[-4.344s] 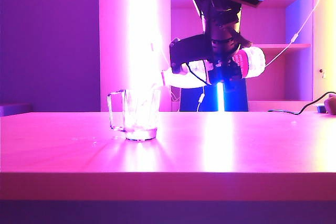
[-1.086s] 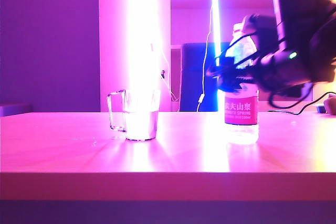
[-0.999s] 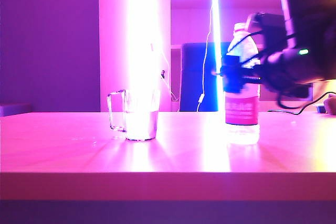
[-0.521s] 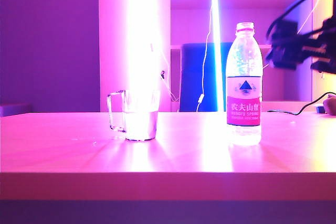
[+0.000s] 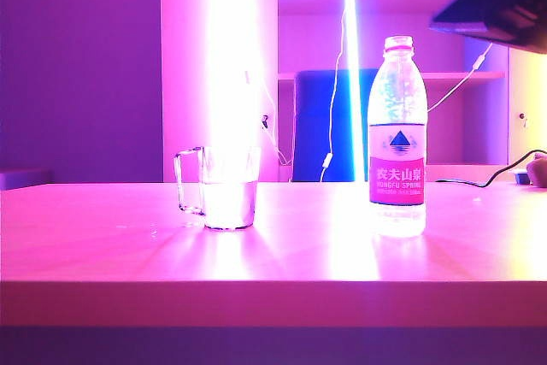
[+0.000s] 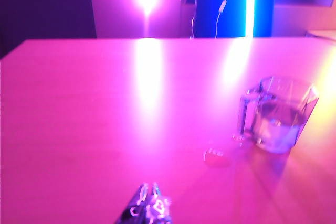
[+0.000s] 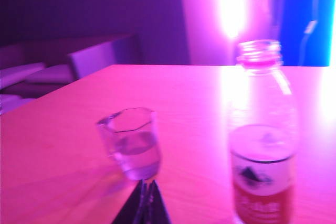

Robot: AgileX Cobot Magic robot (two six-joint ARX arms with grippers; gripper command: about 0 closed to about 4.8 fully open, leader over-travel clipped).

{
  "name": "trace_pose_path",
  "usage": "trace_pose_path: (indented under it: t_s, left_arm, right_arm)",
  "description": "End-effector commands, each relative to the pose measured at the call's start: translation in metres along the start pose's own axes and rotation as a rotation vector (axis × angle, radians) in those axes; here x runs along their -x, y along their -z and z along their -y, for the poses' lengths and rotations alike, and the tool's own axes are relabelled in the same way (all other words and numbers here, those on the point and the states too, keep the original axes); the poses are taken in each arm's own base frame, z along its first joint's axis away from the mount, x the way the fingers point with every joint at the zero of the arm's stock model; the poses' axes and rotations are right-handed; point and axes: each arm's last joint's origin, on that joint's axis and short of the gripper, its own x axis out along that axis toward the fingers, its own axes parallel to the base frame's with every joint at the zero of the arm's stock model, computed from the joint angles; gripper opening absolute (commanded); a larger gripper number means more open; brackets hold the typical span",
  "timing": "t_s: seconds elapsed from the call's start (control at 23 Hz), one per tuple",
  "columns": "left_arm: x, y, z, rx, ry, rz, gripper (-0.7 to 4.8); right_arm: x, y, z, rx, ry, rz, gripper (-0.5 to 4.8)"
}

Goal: Pick up the mineral water bottle on the table and pour water into the mug until it's half full.

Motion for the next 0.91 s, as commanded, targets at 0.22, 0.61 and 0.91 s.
trace_pose_path:
  t_s: [0.22,0.61,0.91]
  left_arm:
    - [-0.007,0.021,0.0,0.014,0.003,-0.038,-0.05]
    - [-0.01,0.04,-0.001,0.019,0.001,-0.121,-0.05]
    - [-0.009,0.041,-0.001,0.02,0.005,-0.129,-0.05]
  right_arm:
    - [0.006,-0.003,-0.018,-0.018,-0.168,0.008,-0.06]
    - [0.007,-0.003,-0.021,-0.018,-0.216,0.003,-0.06]
    - [0.008,-0.003,-0.02,0.048,-0.207,0.011,-0.05]
